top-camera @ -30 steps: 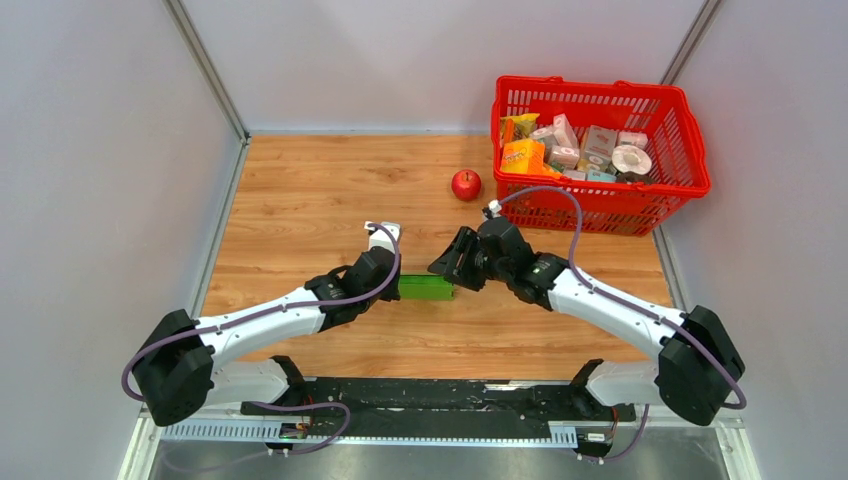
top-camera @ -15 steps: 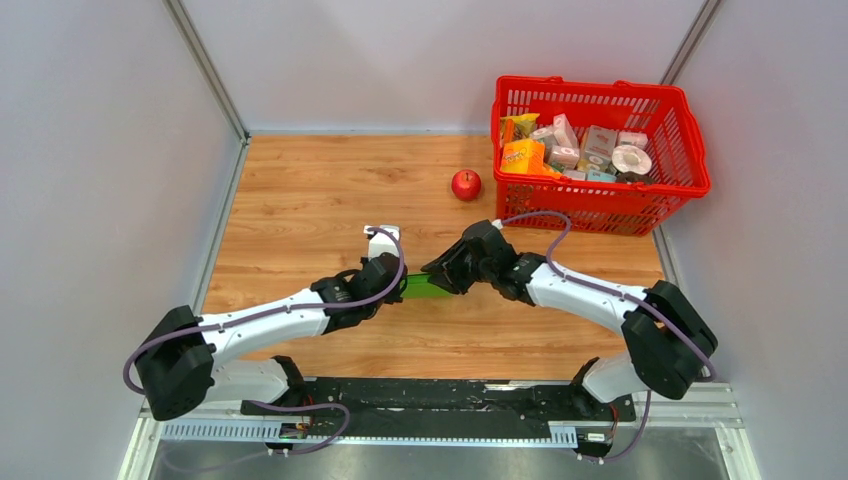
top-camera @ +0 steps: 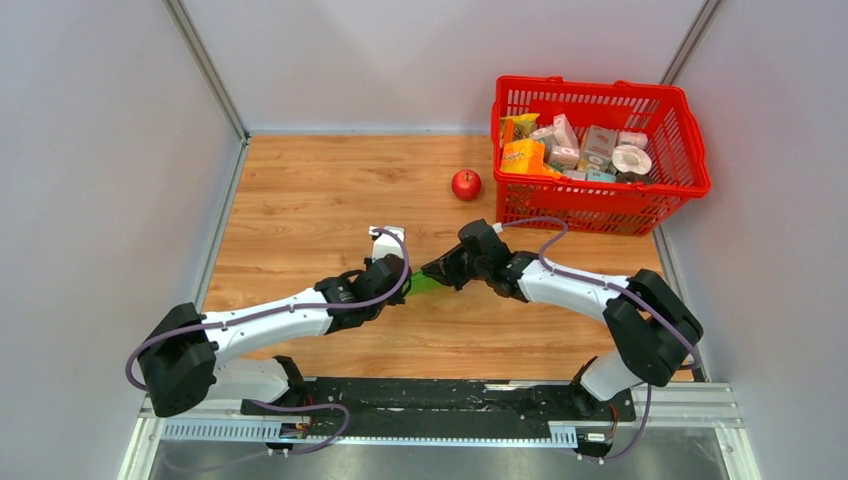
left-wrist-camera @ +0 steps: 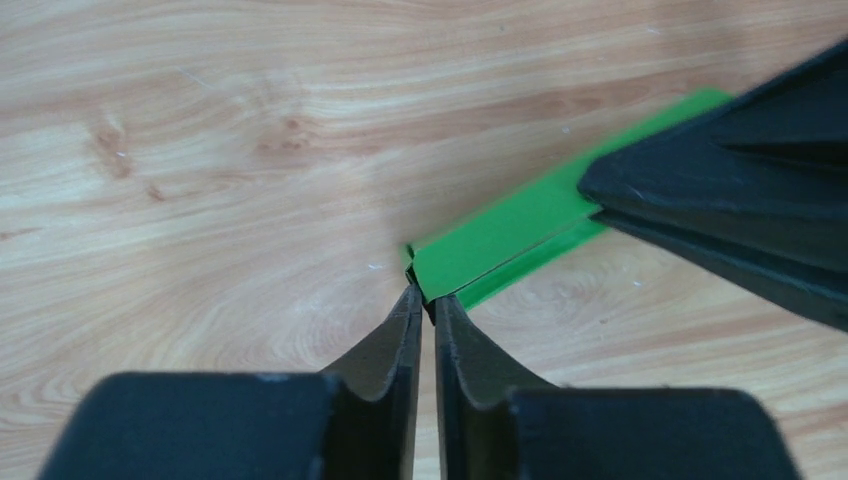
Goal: Fold the paper box
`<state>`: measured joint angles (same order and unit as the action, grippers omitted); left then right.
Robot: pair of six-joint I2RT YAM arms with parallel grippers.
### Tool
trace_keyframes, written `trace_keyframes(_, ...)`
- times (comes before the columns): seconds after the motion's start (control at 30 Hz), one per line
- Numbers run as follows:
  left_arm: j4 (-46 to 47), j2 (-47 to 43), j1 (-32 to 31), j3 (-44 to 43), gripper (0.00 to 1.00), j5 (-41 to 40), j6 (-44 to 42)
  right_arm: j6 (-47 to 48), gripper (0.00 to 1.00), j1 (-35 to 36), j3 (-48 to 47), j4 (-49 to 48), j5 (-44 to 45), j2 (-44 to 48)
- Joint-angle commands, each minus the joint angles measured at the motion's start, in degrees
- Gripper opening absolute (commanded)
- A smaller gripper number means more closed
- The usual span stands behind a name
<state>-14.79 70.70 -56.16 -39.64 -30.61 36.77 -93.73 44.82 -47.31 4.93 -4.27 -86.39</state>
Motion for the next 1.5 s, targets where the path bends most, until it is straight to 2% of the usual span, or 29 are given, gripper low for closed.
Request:
trace_keyframes(0.0,-2.36,-1.52,-0.26,3.15,0.22,5.47,-3.28,-1.63,0.13,-0.52,0.02,-3.08,-1.52,-2.82)
trace_keyframes(0.03,-1.92,-3.35,-0.26,3.6,0.28,6.52,-3.81,-1.8,0.11,-0.61,0.63,-3.69,-1.79,-3.08)
trace_keyframes(0.17,-2.61,-9.16,0.0,5.01,0.4,8.9,-6.36,-1.37,0.08,-1.22,1.34,-4.14,-1.88,-2.91)
trace_keyframes(0.27,-4.46,-15.48,1.66,5.36,0.42,13.72,-7.24,-0.66,0.07,-2.01,1.87,-4.31,-2.05,-2.91)
trace_keyframes(0.33,-4.64,-19.87,5.52,5.8,0.41,19.32,-6.98,-0.22,0.07,-2.45,1.96,-4.4,-2.32,-3.26)
trace_keyframes(0.47,-4.38,-22.88,11.06,4.14,0.39,27.52,-8.55,1.71,0.07,-3.59,0.56,-4.49,-3.63,-4.93)
trace_keyframes(0.6,-1.3,-19.82,13.79,1.5,0.36,33.15,-10.14,2.94,0.08,-3.68,-1.03,-4.4,-4.51,-7.03)
trace_keyframes(0.73,2.56,-12.8,15.47,-1.05,0.25,37.28,-11.02,3.82,0.08,-3.86,-1.12,-4.4,-4.25,-8.18)
trace_keyframes(0.97,8.54,-4.96,15.91,-1.41,0.2,36.42,-12.51,5.67,0.09,-4.21,-0.77,-6.95,-5.39,-9.58)
trace_keyframes(1.1,10.3,-4.16,16.08,-1.15,0.22,35.71,-12.96,5.84,0.09,-4.21,0.11,-8.44,-5.83,-9.76)
trace_keyframes(1.3,9.86,-5.22,16.43,-2.28,0.33,34.22,-13.92,6.46,0.09,-4.21,0.81,-8.45,-5.75,-9.06)
trace_keyframes(1.47,6.71,-2.68,16.79,-5.0,0.37,32.46,-15.23,6.55,0.1,-4.21,1.87,-9.06,-5.75,-8.18)
